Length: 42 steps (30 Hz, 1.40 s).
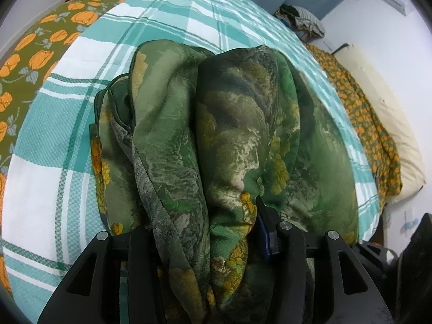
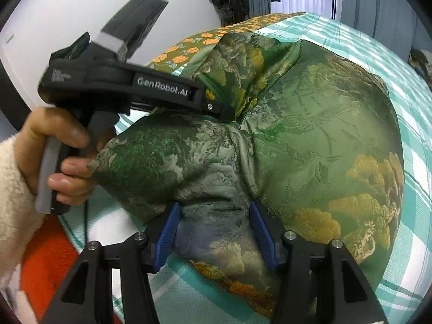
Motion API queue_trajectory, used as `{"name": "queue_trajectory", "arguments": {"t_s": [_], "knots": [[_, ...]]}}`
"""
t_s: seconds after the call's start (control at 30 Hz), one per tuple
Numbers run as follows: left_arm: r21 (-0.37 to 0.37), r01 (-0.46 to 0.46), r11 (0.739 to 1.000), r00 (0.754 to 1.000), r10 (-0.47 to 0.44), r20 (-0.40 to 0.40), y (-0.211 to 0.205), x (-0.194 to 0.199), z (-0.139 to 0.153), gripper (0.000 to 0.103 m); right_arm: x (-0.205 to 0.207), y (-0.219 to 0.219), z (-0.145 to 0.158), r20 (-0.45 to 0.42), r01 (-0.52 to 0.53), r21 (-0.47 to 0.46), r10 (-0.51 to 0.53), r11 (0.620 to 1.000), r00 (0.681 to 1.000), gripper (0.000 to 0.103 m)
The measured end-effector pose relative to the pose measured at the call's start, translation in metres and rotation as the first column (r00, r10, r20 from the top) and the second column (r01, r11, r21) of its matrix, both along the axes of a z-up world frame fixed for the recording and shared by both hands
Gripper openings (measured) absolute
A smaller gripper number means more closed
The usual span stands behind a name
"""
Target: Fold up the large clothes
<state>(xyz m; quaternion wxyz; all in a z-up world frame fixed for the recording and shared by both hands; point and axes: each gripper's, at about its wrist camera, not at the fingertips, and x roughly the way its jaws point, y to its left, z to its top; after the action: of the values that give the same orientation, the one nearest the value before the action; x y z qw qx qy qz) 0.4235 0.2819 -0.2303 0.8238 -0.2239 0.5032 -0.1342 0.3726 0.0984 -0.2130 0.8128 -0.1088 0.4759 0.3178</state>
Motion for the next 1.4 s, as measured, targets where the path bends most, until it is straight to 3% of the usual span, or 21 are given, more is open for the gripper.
{"name": "queue_trajectory", "arguments": {"t_s": [0.13,0.27,0.43,0.5,0.6,0.67,0.77,0.87,0.9,1.0,1.1,1.13,1.17,1.2,1.3,1.4], "knots": [[-0.035,-0.037,0.999,0.999,0.036,-0.006,0.005,-0.005,0.006,0.060,-0.004,-0.027,0.037,-0.004,0.048,0.113,-0.048,0.992,0.999,0.055],[-0.018,-0.077,0.997,0.997,0.077,0.010,0.010,-0.018,0.027,0.078,0.004,-0.053,0.074,0.093,0.097,0.164,-0.113,0.982,0.989,0.055],[-0.154,-0.138,0.978,0.985,0.152,0.084,0.055,-0.047,0.042,0.097,0.025,-0.045,0.058,0.042,0.073,0.130,-0.079,0.989,0.996,0.055],[-0.194,-0.198,0.961,0.976,0.212,0.050,0.077,-0.054,0.029,0.098,0.016,-0.030,0.045,0.017,0.022,0.121,-0.025,0.992,1.000,0.055],[-0.315,-0.295,0.902,0.955,0.291,-0.059,0.107,-0.059,-0.009,0.098,0.020,-0.006,0.022,0.002,0.010,0.070,-0.010,0.997,1.000,0.056],[-0.375,-0.306,0.875,0.951,0.296,-0.085,0.112,-0.059,-0.025,0.098,0.025,0.008,0.008,-0.006,0.015,0.018,-0.014,1.000,1.000,0.056],[-0.444,-0.258,0.858,0.965,0.250,-0.076,0.104,-0.048,-0.037,0.098,0.022,0.015,0.002,0.010,0.008,-0.021,-0.008,1.000,1.000,0.056],[-0.579,-0.159,0.799,0.985,0.167,-0.039,0.092,-0.030,-0.044,0.101,0.018,0.015,0.003,0.009,0.004,-0.025,-0.004,1.000,1.000,0.056],[-0.587,-0.146,0.796,0.987,0.156,-0.034,0.087,-0.025,-0.044,0.102,0.018,0.015,0.003,0.008,0.004,-0.023,-0.004,1.000,1.000,0.056],[-0.493,-0.114,0.862,0.993,0.116,-0.026,0.067,-0.012,-0.036,0.103,0.020,0.015,0.004,0.014,0.010,-0.031,-0.009,0.999,1.000,0.056],[-0.262,-0.021,0.965,1.000,0.023,0.004,0.033,-0.003,-0.016,0.103,0.022,0.022,0.001,0.035,0.018,-0.053,-0.016,0.998,0.999,0.056],[-0.196,0.003,0.981,1.000,-0.004,-0.005,0.024,0.001,-0.015,0.103,0.020,0.024,0.001,0.042,0.021,-0.059,-0.018,0.998,0.999,0.056],[-0.125,0.026,0.992,0.999,-0.030,-0.026,0.014,0.007,-0.015,0.103,0.019,0.026,0.000,0.053,0.023,-0.067,-0.020,0.997,0.998,0.056],[-0.104,0.025,0.994,0.998,-0.030,-0.049,0.012,0.013,-0.017,0.103,0.018,0.029,-0.001,0.065,0.024,-0.077,-0.019,0.997,0.998,0.056],[-0.128,-0.031,0.991,0.992,0.015,-0.127,0.019,0.025,-0.027,0.103,0.009,0.030,0.000,0.101,0.024,-0.094,-0.015,0.995,0.995,0.056],[-0.089,-0.010,0.996,0.991,-0.001,-0.131,0.017,0.025,-0.028,0.100,0.002,0.012,0.020,0.078,0.034,-0.004,-0.034,0.999,0.996,0.056]]}}
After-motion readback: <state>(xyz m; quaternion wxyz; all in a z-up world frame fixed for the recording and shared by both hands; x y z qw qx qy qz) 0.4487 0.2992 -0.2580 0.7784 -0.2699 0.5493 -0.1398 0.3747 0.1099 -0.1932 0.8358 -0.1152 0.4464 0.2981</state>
